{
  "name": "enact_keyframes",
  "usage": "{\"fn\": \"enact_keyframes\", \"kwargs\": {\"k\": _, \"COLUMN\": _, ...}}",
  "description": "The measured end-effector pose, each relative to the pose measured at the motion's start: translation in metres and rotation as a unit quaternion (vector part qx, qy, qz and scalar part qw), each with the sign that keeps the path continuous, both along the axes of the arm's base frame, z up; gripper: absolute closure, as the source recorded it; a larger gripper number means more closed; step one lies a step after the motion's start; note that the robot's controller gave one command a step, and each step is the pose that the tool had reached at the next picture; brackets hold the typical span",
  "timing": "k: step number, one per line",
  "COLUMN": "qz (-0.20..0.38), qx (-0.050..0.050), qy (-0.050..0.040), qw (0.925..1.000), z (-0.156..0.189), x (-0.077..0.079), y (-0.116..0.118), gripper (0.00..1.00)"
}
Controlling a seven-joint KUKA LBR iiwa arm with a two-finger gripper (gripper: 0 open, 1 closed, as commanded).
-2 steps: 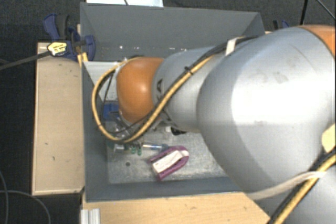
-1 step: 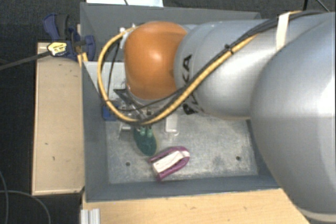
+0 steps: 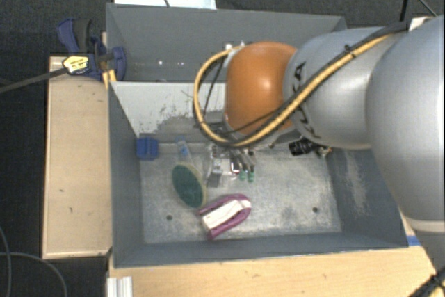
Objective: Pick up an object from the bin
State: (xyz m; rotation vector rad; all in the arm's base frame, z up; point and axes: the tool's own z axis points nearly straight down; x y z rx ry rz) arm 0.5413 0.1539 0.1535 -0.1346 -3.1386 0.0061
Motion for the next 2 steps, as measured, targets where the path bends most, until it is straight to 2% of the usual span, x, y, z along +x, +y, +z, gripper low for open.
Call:
{"fn": "enact_keyframes", "kwargs": {"k": 1, "qz": 0.005, "qx": 0.002, "qy": -0.0014, "qw": 1.0, "z": 0.002, "x": -0.001, "y": 0.006, "gripper": 0.0}}
{"fn": "enact_keyframes", "kwargs": {"k": 2, "qz": -0.113, "qx": 0.004, "qy": 0.0005, "qw": 0.9935, "z": -0.081, "x": -0.018, "y": 0.006, "gripper": 0.0}}
